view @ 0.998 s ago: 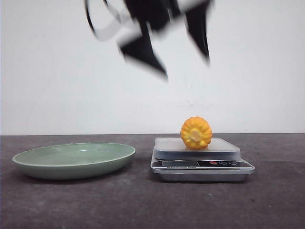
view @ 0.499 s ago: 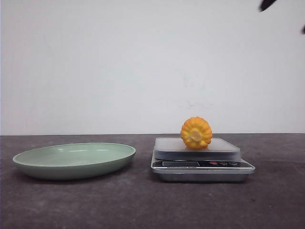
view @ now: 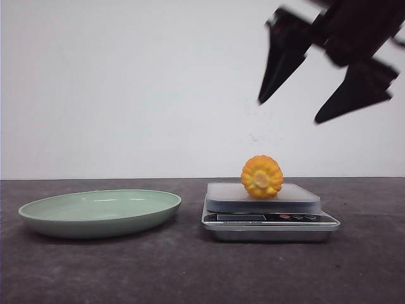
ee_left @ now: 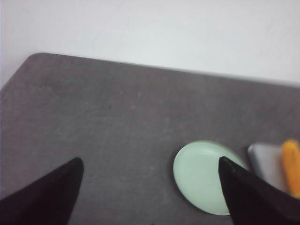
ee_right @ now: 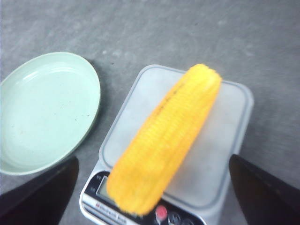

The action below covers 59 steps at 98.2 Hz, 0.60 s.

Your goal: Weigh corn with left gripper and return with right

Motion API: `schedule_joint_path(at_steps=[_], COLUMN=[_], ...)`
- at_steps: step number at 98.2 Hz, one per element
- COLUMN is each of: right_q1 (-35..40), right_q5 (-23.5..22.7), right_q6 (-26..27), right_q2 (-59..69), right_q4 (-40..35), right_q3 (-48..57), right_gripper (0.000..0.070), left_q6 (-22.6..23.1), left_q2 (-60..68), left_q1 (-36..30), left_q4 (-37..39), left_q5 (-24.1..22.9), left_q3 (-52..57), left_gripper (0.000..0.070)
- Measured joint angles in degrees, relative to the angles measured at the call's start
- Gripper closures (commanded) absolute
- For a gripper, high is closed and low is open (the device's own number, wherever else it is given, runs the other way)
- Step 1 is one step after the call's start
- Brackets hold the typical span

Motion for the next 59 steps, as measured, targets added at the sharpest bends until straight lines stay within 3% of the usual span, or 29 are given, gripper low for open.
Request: schedule_joint_path(at_steps=[34, 59], right_q1=[0.17, 1.90], right_q5=[1.29, 1.44], right_q6=[2.23, 3.45], right_q2=[9.60, 12.74], right_q4=[4.13, 5.66], right_q3=[0.00, 0.24], right_gripper=[0.0052, 0.0312], left_q6=[-7.10, -9.11], left_q2=[-12.74, -14.32], left_q1=[1.22, 1.62], left_q4=[0.00, 0.02], left_q5=[2.71, 5.88], left_q3=[-12.83, -22.58], left_gripper=[0.0150, 0.0150])
